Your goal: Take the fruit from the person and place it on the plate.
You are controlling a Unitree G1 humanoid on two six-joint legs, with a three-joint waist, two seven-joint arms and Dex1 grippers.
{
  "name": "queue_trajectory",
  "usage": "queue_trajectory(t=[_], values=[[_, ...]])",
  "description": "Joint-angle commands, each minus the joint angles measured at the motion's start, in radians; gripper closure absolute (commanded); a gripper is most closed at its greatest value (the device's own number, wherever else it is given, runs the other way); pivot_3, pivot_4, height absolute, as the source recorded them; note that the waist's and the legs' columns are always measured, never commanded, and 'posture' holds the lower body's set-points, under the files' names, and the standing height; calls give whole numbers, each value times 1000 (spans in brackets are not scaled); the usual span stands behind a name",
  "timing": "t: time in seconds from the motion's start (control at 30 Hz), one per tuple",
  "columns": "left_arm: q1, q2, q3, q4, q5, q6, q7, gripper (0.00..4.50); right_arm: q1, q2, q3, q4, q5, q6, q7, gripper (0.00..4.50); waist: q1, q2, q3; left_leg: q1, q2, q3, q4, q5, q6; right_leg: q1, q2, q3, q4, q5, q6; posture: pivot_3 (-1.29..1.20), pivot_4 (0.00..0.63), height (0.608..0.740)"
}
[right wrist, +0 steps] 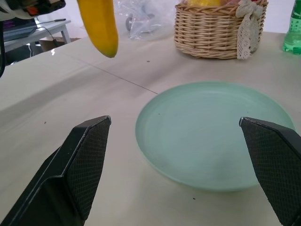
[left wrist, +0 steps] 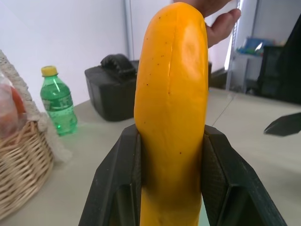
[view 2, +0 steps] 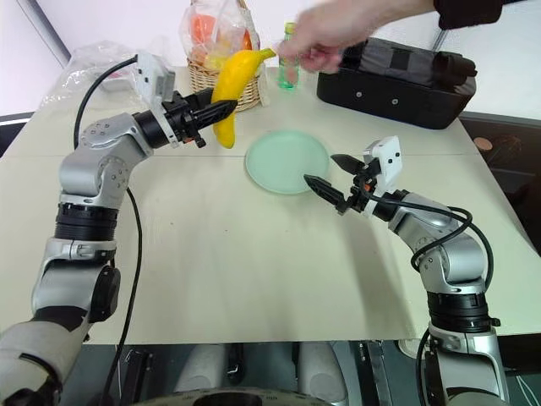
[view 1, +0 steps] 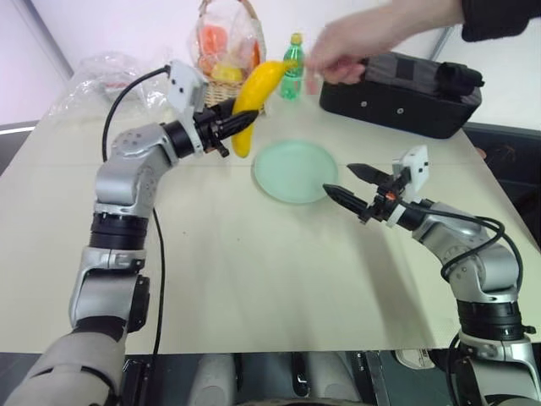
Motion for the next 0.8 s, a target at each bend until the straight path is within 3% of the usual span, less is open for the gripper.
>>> queue_trajectory(t=[0.03, 0.23, 0.5, 0.73, 0.8], values=[[-115, -33, -120, 195, 182, -240, -14, 3452, -24, 19, -10, 3, -11, -42, -5, 0, 5, 0, 0, 0, 0, 0, 0, 0, 0, 0, 0, 0, 0, 0, 0, 0, 150, 740], [-261, -155, -187, 551, 309, -526, -5, 3452, -8, 41, -16, -14, -18, -55, -22, 0, 18, 0, 0, -2, 0, 1, 1, 0, 0, -2, 0, 0, -1, 0, 0, 0, 150, 740], [-329, -227, -267, 801, 476, -705, 28, 3452, 44, 61, -33, -65, -17, -61, -70, 0, 16, 0, 0, -15, 0, 1, 3, 0, 0, -15, 1, 0, 2, 0, 0, 0, 150, 740], [-378, -234, -245, 868, 516, -754, 115, 19, 48, 70, -33, -67, -19, -71, -90, 0, 18, 0, 0, -16, 0, 0, 4, 0, 0, -15, 1, 0, 3, 0, 0, 0, 150, 740], [-385, -231, -225, 870, 502, -762, 125, 19, 48, 71, -31, -65, -19, -73, -91, 0, 18, 0, 0, -16, 0, 0, 4, 0, 0, -15, 1, 0, 3, 0, 0, 0, 150, 740]])
